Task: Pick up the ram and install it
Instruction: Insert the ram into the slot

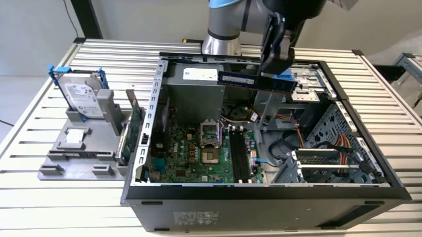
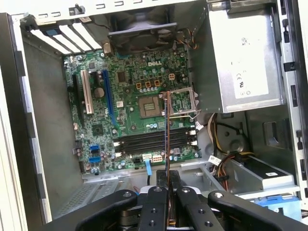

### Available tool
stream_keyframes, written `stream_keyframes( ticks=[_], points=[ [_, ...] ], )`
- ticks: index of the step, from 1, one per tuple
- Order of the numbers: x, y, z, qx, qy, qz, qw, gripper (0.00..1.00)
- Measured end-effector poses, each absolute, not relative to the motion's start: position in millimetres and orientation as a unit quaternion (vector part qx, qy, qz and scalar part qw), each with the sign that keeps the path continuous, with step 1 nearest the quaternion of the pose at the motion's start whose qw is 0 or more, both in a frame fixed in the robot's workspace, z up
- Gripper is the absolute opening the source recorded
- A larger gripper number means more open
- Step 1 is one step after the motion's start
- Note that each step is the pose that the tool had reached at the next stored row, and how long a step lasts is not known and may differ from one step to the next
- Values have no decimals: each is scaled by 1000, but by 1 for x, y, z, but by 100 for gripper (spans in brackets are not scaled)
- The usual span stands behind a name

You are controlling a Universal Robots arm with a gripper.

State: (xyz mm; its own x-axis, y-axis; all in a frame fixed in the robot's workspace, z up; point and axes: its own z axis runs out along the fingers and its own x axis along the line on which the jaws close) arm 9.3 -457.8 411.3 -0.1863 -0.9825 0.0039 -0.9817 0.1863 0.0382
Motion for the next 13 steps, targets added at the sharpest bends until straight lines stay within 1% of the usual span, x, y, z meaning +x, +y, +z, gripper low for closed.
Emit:
stream_keyframes(
  ticks=[13],
  points=[
    [9, -458, 411, 623, -782, -14, 13, 0]
  ],
)
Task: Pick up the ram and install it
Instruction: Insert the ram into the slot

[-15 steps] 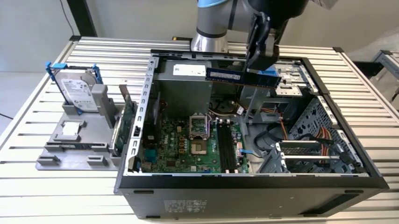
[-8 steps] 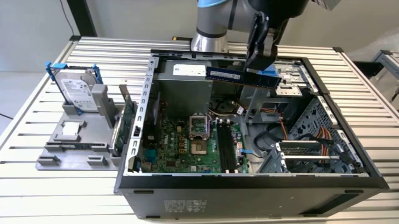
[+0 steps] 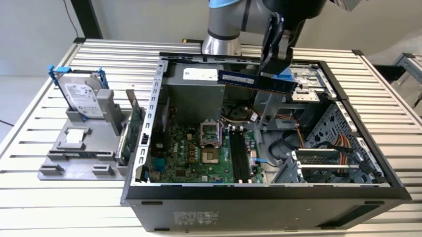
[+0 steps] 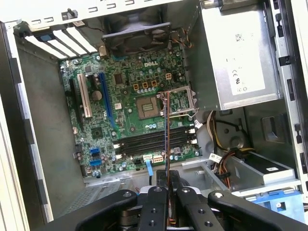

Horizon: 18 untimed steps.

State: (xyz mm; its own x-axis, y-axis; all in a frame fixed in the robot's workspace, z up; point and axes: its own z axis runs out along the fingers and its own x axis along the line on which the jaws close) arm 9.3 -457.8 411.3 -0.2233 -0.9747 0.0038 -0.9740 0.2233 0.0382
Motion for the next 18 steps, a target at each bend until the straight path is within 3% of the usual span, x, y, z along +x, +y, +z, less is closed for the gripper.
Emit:
stream_keyframes(
  ticks=[18],
  points=[
    [10, -458, 411, 597, -802, -14, 13, 0]
  ],
)
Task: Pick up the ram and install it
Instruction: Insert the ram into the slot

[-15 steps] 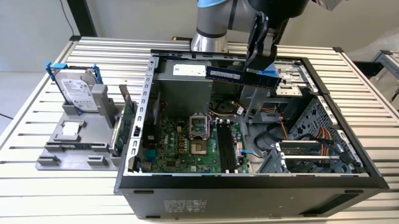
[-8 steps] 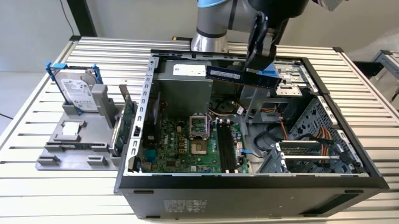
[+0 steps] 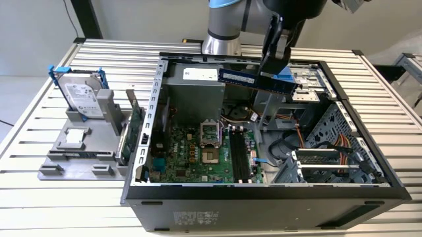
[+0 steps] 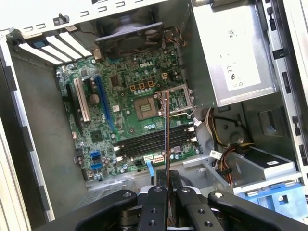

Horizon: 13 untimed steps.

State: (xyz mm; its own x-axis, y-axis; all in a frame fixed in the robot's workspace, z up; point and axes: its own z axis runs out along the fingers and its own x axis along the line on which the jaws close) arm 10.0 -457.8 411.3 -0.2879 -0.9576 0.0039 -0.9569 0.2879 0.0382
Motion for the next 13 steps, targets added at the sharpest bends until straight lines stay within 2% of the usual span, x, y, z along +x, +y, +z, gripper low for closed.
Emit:
stream_keyframes(
  ticks=[13],
  points=[
    [12, -458, 411, 558, -830, -15, 12, 0]
  ],
)
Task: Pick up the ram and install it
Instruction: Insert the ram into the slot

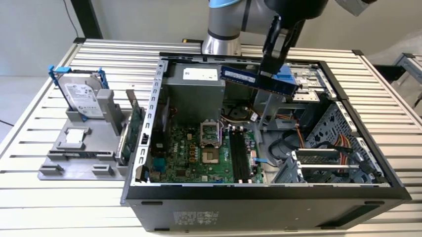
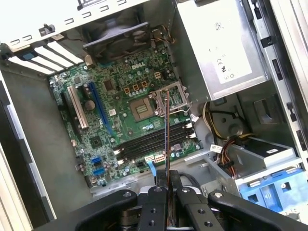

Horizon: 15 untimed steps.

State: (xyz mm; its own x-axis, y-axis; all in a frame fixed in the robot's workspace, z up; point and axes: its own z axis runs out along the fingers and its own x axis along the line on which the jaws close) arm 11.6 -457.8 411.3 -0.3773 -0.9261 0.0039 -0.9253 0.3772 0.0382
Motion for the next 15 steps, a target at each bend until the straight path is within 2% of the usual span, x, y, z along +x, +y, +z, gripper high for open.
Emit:
stream_keyframes(
  ticks=[15],
  points=[
    [13, -458, 411, 513, -858, -15, 11, 0]
  ],
)
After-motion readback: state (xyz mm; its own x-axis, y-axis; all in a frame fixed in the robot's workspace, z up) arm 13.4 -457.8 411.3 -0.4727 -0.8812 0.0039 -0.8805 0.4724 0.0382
